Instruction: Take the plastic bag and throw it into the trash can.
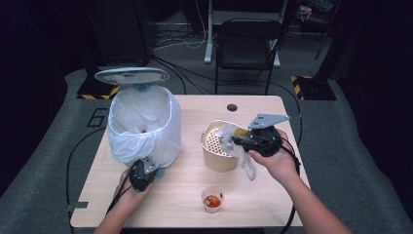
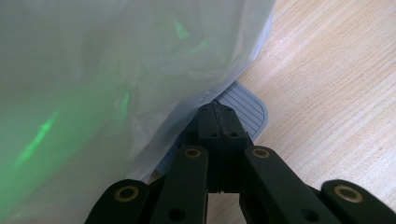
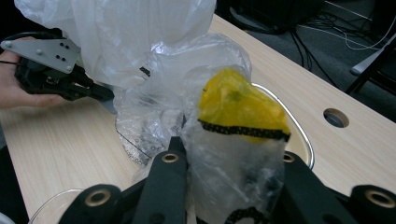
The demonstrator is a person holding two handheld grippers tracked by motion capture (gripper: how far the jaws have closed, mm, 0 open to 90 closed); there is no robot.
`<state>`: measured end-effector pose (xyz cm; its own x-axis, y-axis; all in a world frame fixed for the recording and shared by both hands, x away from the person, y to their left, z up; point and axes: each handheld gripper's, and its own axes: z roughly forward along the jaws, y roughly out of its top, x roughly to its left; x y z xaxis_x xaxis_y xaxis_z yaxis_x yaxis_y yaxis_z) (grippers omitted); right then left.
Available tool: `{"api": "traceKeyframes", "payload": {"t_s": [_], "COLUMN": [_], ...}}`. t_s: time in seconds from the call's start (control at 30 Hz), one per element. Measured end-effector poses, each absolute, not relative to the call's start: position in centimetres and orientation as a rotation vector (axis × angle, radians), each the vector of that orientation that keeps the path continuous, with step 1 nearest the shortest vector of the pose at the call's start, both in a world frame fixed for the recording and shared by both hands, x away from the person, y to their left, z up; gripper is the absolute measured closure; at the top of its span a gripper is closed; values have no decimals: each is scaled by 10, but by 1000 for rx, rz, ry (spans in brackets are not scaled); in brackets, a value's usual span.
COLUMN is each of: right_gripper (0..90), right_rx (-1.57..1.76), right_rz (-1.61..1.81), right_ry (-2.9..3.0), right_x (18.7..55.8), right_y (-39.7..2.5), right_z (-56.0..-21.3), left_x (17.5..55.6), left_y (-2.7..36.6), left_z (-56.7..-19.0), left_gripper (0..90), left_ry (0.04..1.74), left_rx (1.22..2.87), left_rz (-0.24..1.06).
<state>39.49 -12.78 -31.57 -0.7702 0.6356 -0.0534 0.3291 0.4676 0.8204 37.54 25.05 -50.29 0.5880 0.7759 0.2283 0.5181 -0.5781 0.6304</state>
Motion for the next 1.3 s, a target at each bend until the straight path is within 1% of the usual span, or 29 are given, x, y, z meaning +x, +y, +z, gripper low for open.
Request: {"api": "traceKeyframes", "payload": {"t_s": [0.07,0.13,0.53,0.93,1.3], "right_gripper": [760,760,760,758,757], "right_rx": [813,805,771,672,628], "right_rz": [1207,1207,1228,1234,1296], "right_ry": [2373,2381,2414,2440,2462], "right_x": [401,407,436,443,448], "right_y": [-124,-121,-91,-49,-25], "right_z": [-311,-307,-288,-276,-271], "left_x": [375,376,376,376,376], "left_y": [250,251,251,251,250], "left_z": [-504,-503,-503,-503,-503], "left_gripper": [900,900,900,900,900], "left_ry": [1060,1035,1049,1050,1061], "left_rx": [2288,2305,2294,2301,2296], "left_rz": [680,674,665,659,663]}}
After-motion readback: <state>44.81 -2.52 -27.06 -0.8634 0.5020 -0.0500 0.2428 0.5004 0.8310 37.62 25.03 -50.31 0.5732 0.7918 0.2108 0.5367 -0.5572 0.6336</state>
